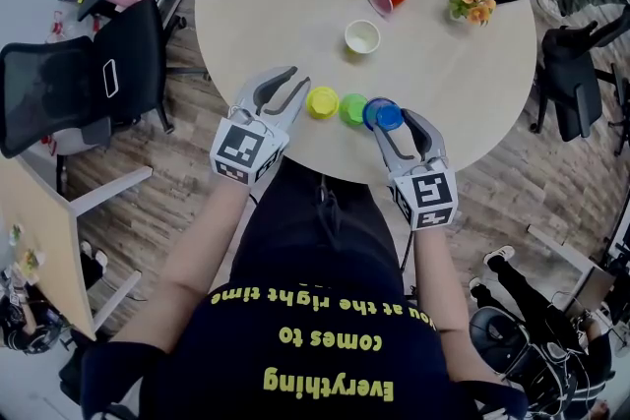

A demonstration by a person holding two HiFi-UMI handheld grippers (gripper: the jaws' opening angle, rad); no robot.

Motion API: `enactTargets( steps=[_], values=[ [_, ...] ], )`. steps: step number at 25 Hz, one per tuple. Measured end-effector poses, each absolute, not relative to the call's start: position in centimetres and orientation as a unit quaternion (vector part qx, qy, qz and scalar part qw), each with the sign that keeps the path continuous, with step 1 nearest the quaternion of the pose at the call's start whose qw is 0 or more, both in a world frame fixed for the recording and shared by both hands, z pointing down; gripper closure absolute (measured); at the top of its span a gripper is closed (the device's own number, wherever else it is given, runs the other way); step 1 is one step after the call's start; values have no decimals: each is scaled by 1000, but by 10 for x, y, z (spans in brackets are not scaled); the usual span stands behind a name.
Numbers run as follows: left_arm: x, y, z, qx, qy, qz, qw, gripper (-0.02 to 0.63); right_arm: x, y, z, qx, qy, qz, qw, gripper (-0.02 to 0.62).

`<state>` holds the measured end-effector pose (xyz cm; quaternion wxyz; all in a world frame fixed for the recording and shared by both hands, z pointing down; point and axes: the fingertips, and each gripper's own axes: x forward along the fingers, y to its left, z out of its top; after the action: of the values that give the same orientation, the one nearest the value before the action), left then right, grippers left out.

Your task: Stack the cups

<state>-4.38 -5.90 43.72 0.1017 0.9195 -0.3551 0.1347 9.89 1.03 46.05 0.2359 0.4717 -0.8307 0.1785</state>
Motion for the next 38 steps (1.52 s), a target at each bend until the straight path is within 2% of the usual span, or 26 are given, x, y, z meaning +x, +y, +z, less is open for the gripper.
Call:
enactTargets(
  steps=[8, 18, 23, 29, 38],
  values=[
    [-35, -69, 438, 925, -341, 136, 96, 503, 102, 6, 446, 489, -826, 188, 207, 345],
    [0, -93, 450, 937, -294, 175, 75, 502, 125, -6, 418, 532, -809, 198, 152, 350],
    [14, -107, 475, 933, -275, 212, 95, 463, 132, -11, 418, 547, -799, 210, 137, 351],
    [31, -122, 505, 924, -251, 243, 152, 360, 135, -15, 419, 555, -793, 212, 132, 353],
    [61, -140, 528, 918, -205, 315, 123, 298, 141, -17, 416, 566, -786, 215, 127, 354]
  ],
)
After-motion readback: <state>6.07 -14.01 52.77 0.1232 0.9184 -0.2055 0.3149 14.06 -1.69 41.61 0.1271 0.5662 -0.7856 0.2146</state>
